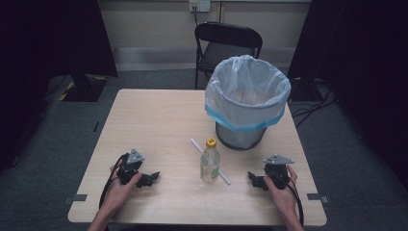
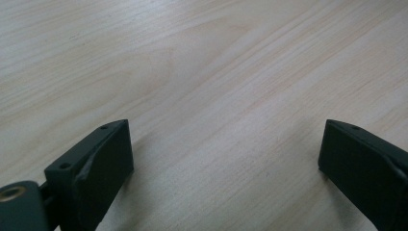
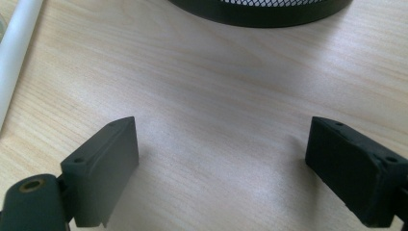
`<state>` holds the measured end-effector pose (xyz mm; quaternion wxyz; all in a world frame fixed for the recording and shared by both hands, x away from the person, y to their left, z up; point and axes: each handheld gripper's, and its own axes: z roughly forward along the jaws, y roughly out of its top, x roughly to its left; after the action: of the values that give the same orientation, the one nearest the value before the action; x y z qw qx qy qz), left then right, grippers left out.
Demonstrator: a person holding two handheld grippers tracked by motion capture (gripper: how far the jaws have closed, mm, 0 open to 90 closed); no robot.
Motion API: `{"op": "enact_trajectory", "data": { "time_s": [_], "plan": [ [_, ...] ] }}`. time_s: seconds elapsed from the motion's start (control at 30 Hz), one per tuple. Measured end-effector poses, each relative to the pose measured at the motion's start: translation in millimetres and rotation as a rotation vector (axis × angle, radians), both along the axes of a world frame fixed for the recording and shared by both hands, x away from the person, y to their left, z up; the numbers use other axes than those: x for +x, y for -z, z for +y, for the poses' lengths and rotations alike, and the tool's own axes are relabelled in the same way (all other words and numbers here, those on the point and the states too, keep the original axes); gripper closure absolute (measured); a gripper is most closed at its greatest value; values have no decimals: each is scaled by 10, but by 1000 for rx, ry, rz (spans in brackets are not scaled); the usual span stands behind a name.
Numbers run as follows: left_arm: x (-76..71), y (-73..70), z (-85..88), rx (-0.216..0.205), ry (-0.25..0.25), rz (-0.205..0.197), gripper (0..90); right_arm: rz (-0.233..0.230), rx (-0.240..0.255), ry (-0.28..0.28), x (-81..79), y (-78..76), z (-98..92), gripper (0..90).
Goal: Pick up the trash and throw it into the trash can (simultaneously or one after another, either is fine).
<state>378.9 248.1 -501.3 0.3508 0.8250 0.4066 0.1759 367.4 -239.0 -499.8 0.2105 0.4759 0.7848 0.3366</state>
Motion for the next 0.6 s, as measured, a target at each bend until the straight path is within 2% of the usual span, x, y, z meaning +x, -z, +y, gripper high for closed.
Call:
{"op": "enact_trajectory", "data": {
  "time_s": [0.33,0.47,0.6],
  "plan": [
    [5,1,0,-3,2,2,41,2,-1,10,-5,-3,9,110],
    [6,1,0,-2,2,2,41,16,-7,-7,-7,-35,2,160],
    [6,1,0,-3,2,2,41,31,-13,-31,-22,-61,8,161]
  ]
}}
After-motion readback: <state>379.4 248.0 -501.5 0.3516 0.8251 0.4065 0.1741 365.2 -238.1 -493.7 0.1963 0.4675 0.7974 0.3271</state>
